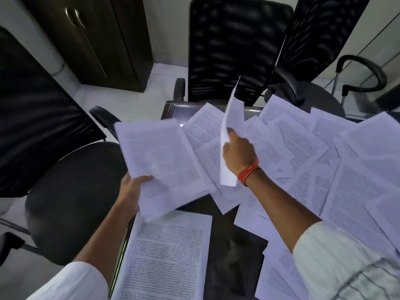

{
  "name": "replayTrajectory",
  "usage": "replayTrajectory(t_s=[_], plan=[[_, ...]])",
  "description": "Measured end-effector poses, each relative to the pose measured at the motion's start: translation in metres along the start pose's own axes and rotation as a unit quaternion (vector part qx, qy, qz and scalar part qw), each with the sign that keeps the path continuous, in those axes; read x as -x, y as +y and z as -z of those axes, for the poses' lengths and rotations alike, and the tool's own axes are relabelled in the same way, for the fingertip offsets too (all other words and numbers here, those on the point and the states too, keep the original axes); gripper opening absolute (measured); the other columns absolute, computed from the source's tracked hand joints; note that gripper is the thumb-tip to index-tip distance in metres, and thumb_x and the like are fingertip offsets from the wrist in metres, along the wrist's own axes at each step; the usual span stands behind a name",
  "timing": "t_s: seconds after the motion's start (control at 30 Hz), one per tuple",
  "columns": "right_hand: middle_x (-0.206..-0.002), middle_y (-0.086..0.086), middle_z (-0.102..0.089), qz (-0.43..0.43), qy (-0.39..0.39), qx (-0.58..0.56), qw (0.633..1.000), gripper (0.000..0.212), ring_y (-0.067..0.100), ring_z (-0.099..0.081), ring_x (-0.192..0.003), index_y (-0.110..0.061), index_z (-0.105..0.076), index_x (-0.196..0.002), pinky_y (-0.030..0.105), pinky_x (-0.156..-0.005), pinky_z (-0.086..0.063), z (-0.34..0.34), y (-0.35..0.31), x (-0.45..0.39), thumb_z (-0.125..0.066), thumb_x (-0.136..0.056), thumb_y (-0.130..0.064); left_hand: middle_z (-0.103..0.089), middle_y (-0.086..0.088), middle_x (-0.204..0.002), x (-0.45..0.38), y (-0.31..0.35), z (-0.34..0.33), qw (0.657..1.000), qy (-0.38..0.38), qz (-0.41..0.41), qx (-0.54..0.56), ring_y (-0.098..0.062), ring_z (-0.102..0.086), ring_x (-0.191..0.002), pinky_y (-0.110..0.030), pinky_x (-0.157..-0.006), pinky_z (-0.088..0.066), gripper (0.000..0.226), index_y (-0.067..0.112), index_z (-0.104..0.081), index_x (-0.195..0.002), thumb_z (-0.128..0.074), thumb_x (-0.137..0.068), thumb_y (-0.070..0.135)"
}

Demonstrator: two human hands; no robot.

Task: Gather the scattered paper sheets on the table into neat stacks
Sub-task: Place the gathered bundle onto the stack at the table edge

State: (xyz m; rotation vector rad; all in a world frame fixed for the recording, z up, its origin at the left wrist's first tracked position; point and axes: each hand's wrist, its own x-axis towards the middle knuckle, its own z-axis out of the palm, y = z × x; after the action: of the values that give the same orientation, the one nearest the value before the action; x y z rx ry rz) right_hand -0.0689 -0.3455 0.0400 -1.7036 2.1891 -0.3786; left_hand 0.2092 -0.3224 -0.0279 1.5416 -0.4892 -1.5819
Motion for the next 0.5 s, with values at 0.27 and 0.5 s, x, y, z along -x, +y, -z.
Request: replayTrajectory(t_s=[0.27, 0.5], plan=[[-0.131, 0.023, -0.054, 0.001, -0.288, 0.032, 0.957, 0.059, 0.042, -0.055, -0.114, -0.013, -0.022, -0.146, 0.046, -0.089, -0.048, -0.038, -0.065, 0.039, -0.044, -0.096, -0.034, -0.074, -0.015, -0.112, 0.023, -0.014, -0.058, 0.985, -0.144, 0.072, -0.06, -0.034, -0.072, -0.096, -0.046, -0.08, -0.059, 0.032, 0.015, -0.065, -0.127, -0.05, -0.099, 0.017], [-0.099, 0.006, -0.064, -0.084, -0.331, -0.279, 0.897, 0.054, 0.023, -0.063, -0.086, -0.015, -0.055, -0.122, 0.041, -0.078, -0.057, -0.032, -0.024, 0.022, -0.061, -0.088, -0.057, -0.073, -0.018, -0.106, 0.022, -0.011, -0.075, 0.981, -0.12, 0.049, -0.142, -0.039, -0.07, -0.098, -0.047, -0.081, -0.058, 0.016, 0.016, -0.071, -0.105, -0.056, -0.098, 0.013]])
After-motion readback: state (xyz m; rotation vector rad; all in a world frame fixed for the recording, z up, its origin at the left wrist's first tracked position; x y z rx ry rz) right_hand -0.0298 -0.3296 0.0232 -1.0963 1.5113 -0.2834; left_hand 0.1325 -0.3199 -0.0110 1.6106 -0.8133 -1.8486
